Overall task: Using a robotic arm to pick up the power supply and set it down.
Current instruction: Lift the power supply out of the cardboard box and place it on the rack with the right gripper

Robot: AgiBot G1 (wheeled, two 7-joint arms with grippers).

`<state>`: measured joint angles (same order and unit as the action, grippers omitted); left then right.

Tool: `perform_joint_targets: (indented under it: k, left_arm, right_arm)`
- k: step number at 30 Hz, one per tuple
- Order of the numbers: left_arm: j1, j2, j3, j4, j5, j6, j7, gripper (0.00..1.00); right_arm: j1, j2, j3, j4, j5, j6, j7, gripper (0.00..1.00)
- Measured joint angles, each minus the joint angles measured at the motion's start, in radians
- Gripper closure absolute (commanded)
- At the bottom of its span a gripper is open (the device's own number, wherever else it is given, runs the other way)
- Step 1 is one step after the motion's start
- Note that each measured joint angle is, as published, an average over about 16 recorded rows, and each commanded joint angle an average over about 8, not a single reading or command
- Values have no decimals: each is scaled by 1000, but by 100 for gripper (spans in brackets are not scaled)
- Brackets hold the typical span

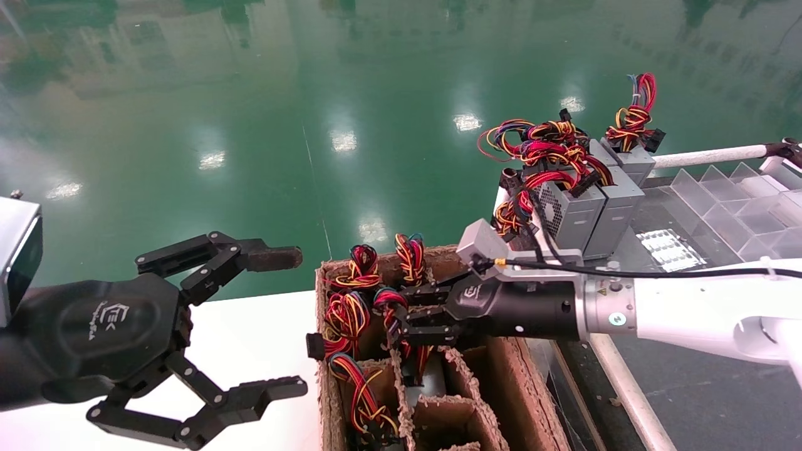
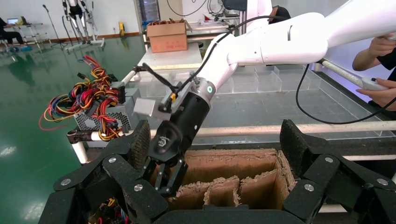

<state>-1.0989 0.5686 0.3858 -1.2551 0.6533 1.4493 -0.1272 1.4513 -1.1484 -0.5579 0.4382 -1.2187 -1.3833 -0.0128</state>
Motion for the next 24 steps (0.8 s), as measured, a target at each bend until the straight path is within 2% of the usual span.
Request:
perform_joint_targets:
  k: [13,24]
  left_arm:
    - [0,0,0,0,0,0,0,0]
    - [0,0,0,0,0,0,0,0]
  right_arm:
    - [24,58,62,0,98,-90,-13,100]
    - [45,183,139,87,215,-158,34,100]
